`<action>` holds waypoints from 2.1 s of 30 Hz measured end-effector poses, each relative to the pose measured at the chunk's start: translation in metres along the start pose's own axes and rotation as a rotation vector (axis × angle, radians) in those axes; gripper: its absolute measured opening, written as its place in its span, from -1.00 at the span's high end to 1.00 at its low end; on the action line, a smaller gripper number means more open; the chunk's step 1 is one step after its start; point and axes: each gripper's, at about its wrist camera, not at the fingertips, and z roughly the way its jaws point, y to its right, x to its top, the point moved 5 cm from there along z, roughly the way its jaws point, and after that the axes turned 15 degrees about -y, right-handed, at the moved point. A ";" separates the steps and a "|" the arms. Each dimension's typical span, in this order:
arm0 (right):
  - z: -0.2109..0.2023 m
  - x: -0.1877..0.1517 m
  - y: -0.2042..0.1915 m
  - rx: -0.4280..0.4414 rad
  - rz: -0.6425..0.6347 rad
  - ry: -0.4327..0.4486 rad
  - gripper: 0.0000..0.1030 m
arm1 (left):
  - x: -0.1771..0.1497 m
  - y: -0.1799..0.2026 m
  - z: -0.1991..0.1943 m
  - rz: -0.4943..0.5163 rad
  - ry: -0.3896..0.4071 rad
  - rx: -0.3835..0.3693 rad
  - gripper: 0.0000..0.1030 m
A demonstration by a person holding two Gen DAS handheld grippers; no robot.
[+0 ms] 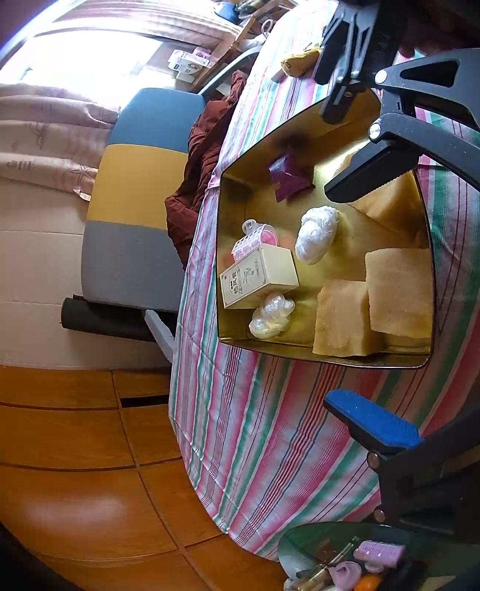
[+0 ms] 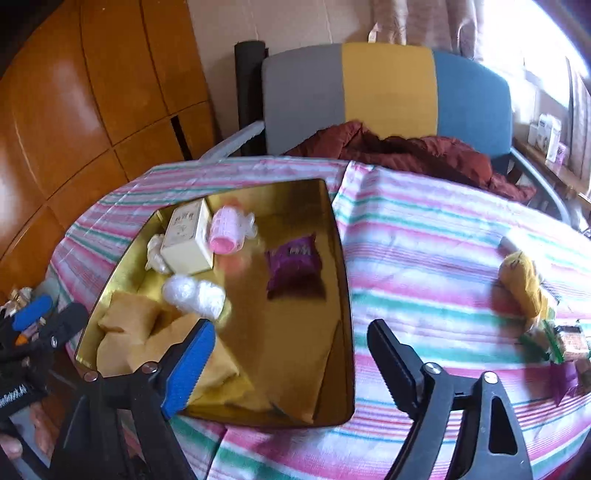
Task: Organize objects
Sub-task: 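Withdraw both tools from the tray toward the remaining items, then grasp the yellow knitted sock with the left tool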
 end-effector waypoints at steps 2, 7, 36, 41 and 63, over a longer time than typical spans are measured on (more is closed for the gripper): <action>0.003 -0.004 0.003 0.014 0.009 -0.012 -1.00 | 0.000 0.001 -0.002 0.005 0.004 0.007 -0.98; -0.007 -0.009 0.011 -0.001 0.010 0.024 -1.00 | -0.002 0.004 -0.006 0.014 0.009 0.019 -0.98; -0.087 -0.015 0.268 -0.280 0.541 0.144 -1.00 | -0.004 0.036 -0.023 0.124 0.029 0.062 -0.99; -0.085 -0.021 0.291 -0.149 0.651 0.140 -1.00 | -0.002 0.047 -0.022 0.157 0.023 0.054 -0.99; -0.083 -0.015 0.268 -0.096 0.578 0.081 -1.00 | 0.012 0.128 -0.013 0.318 0.000 -0.028 -0.99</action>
